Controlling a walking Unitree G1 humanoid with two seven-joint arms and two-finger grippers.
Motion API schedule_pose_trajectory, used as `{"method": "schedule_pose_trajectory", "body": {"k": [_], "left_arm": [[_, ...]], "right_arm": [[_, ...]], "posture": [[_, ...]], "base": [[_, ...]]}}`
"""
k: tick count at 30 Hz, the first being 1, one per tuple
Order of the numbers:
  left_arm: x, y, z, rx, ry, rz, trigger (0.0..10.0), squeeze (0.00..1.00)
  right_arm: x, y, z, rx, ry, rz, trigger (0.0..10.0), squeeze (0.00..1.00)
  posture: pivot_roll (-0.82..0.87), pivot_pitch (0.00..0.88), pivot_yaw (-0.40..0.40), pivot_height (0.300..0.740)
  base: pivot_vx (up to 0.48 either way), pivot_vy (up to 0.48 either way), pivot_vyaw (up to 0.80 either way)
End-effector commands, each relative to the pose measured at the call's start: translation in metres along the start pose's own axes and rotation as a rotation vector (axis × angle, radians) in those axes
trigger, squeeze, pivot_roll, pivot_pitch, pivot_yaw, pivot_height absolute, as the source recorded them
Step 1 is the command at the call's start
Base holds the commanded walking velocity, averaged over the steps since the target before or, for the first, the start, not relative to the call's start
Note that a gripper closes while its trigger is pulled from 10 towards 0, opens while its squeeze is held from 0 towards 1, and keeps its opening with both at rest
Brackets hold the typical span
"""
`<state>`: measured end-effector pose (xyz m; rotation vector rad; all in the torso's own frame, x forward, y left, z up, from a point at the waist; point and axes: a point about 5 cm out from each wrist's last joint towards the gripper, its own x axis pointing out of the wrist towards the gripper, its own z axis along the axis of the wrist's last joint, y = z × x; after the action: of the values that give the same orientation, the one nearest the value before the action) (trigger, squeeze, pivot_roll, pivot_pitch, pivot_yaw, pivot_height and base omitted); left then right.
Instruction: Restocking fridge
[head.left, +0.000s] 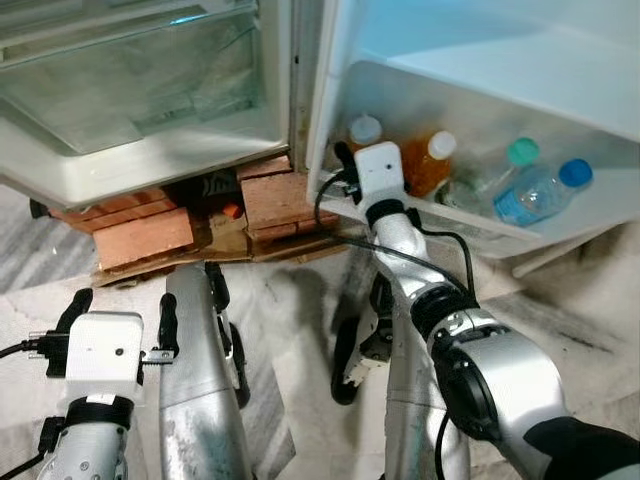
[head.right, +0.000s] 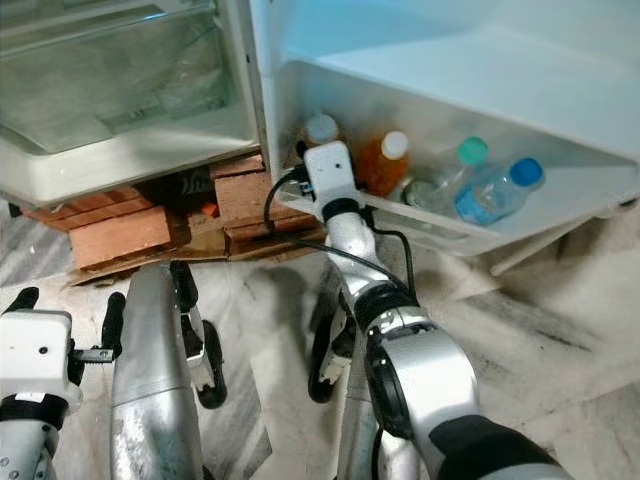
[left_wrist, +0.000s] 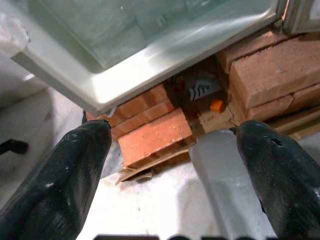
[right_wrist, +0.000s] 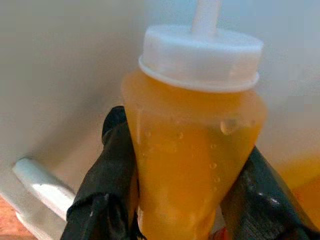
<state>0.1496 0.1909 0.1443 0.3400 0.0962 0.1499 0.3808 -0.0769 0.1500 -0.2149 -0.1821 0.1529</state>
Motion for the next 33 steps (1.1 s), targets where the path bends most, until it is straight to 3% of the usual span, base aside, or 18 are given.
{"method": "schedule_pose_trajectory", "body": {"k": [1, 4, 5, 16, 22, 33], "left_arm": [[-0.001, -0.001, -0.006, 0.015, 0.036, -0.012, 10.0, 0.0], [0.005, -0.003, -0.007, 0.018, 0.029, -0.015, 10.0, 0.0], [0.008, -0.003, -0.007, 0.02, 0.019, -0.016, 10.0, 0.0], [0.046, -0.01, -0.009, 0.045, -0.036, -0.014, 10.0, 0.0], [0.067, -0.019, -0.012, 0.017, -0.045, -0.029, 10.0, 0.0], [0.094, -0.03, -0.009, 0.007, -0.093, -0.044, 10.0, 0.0]], "right_arm": [[-0.015, -0.005, -0.032, 0.02, 0.157, -0.002, 10.0, 0.0], [-0.013, -0.009, -0.032, 0.041, 0.163, -0.009, 10.0, 0.0], [-0.011, -0.014, -0.029, 0.056, 0.158, -0.015, 10.0, 1.0], [0.008, -0.034, -0.001, 0.041, 0.079, -0.004, 10.0, 1.0], [0.017, -0.048, 0.013, 0.026, 0.045, 0.001, 10.0, 1.0], [0.022, -0.053, 0.03, 0.005, -0.029, 0.05, 10.0, 1.0]], "posture": [[0.35, 0.496, -0.071, 0.5], [0.35, 0.474, -0.07, 0.5], [0.34, 0.457, -0.069, 0.5], [0.3, 0.321, -0.076, 0.5], [0.26, 0.244, -0.064, 0.5], [0.19, 0.175, -0.049, 0.5]], "base": [[0.0, 0.0, 0.0], [0.0, 0.0, 0.0], [0.0, 0.0, 0.0], [0.0, 0.0, 0.0], [0.0, 0.0, 0.0], [0.0, 0.0, 0.0]]}}
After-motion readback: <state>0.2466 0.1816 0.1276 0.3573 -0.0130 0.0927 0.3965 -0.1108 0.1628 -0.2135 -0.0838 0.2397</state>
